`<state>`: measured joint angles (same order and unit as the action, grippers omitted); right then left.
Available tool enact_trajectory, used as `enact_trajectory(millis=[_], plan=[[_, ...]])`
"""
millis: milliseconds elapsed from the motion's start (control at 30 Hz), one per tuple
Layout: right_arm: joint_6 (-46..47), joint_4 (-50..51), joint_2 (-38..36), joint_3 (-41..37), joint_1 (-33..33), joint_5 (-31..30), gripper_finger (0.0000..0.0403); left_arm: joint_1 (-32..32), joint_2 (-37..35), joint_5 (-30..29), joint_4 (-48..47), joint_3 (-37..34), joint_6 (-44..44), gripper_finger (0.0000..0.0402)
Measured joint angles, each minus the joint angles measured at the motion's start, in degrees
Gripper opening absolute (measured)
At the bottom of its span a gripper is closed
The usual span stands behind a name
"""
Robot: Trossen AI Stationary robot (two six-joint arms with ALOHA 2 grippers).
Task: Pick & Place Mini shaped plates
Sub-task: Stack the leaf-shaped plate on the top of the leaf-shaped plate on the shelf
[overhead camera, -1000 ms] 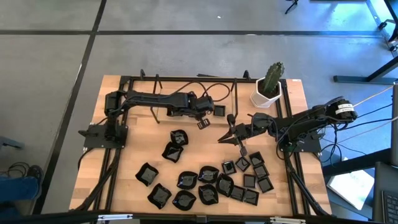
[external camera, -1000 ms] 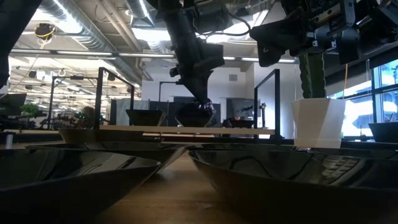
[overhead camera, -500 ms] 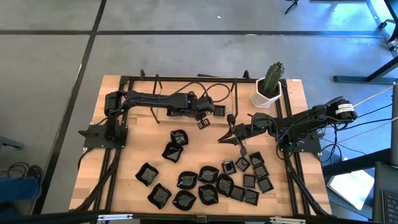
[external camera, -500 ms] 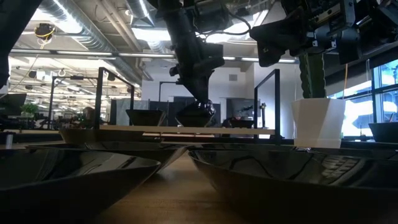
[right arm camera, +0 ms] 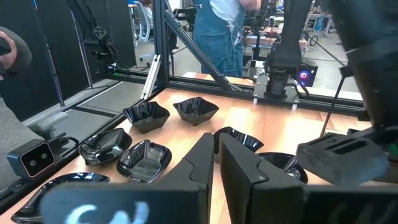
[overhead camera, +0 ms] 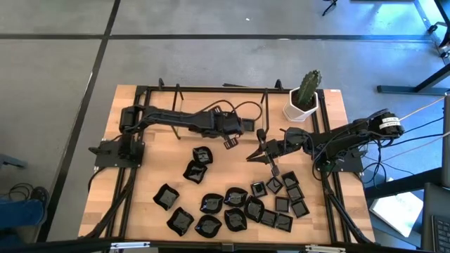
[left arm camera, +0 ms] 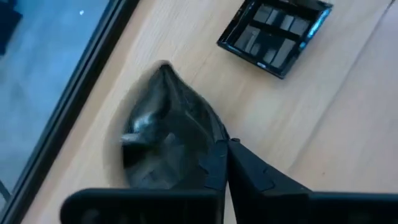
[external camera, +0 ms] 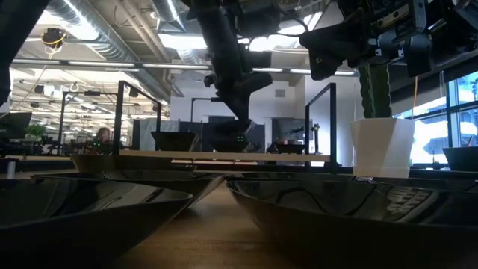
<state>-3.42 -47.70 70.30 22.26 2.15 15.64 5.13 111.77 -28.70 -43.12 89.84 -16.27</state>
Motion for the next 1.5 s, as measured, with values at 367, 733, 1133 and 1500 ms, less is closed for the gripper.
enact_trajectory(millis=[367, 733, 1133, 1500], plan=[[0.04, 0.00, 0.00, 0.00, 0.00, -0.01, 0.0029, -2.00, 0.99, -5.84, -5.32, 2.28, -4.19, 0.0003], [0.04, -0.02, 0.00, 0.00, 0.01, -0.02, 0.0029, -0.35, 5.66, -5.51, -4.48, 2.21, -4.19, 0.0003], [0.22, -0.01, 0.00, 0.00, 0.02, 0.00, 0.0029, -0.91, 5.38, -3.79, -3.40, 4.01, -0.50, 0.0062], [0.20, 0.00, 0.00, 0.00, 0.01, 0.00, 0.0029, -1.16, 5.38, -4.20, -6.02, 9.32, 0.88, 0.0141]])
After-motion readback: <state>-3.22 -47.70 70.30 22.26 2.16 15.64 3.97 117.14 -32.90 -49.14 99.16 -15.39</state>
